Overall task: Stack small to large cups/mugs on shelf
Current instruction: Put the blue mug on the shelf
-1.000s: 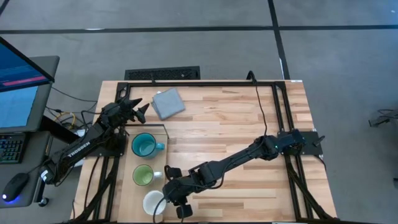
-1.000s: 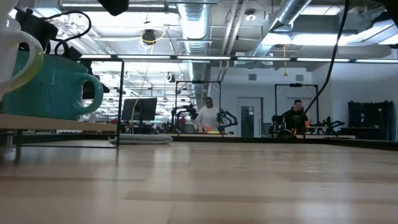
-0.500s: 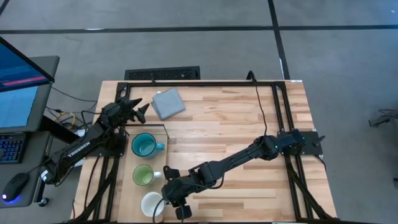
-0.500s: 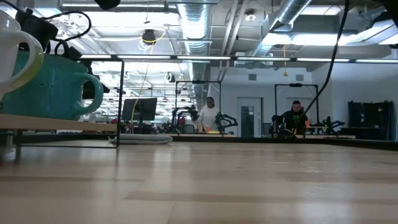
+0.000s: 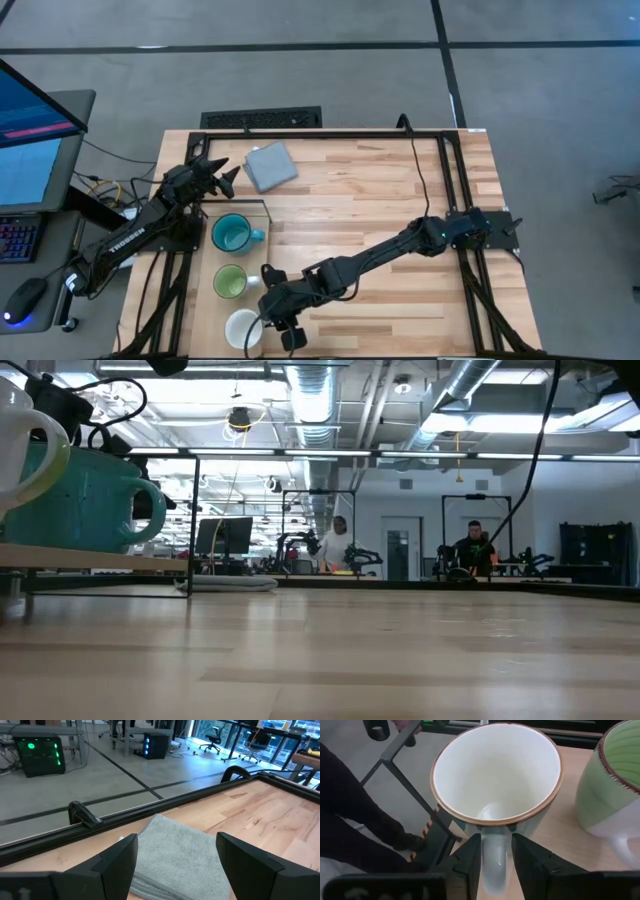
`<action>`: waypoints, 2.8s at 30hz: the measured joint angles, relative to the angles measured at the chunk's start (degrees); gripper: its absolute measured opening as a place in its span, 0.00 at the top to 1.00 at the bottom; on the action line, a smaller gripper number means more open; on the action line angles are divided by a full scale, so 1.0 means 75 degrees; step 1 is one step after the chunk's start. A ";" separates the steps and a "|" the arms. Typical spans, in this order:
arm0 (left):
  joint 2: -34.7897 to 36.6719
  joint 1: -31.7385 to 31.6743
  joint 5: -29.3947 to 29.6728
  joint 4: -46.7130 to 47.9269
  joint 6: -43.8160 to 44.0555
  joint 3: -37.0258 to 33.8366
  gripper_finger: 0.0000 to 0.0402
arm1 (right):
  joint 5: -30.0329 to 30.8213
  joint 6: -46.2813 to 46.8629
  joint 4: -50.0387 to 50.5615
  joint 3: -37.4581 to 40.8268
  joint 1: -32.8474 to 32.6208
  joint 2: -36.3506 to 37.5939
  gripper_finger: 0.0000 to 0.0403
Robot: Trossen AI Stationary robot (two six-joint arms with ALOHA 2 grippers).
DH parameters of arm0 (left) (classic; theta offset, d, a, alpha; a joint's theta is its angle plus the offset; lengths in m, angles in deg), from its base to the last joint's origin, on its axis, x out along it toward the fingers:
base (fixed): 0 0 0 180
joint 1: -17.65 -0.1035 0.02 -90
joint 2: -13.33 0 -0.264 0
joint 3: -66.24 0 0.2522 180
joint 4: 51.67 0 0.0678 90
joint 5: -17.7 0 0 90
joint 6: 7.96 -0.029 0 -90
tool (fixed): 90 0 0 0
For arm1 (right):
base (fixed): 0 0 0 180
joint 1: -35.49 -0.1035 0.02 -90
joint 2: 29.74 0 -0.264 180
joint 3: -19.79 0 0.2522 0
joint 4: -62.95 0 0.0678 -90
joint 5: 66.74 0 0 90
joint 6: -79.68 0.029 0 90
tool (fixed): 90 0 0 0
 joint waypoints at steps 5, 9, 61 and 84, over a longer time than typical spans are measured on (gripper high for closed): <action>0.0000 0.0001 -0.0006 0.0003 -0.0054 0.0000 0.35 | -0.0004 0.0166 0.0021 0.0000 0.0000 0.0000 0.67; 0.0000 0.0001 -0.0008 0.0003 -0.0054 0.0000 0.35 | -0.0009 0.0272 0.0272 0.0000 -0.0003 0.0000 0.67; 0.0000 0.0002 -0.0038 0.0006 -0.0063 0.0000 0.35 | -0.0059 0.0676 0.1615 0.0000 0.0187 -0.0003 0.67; 0.0000 0.0000 -0.0004 0.0009 -0.0063 0.0000 0.35 | -0.0327 0.1023 0.1762 0.0003 0.0178 -0.0003 0.67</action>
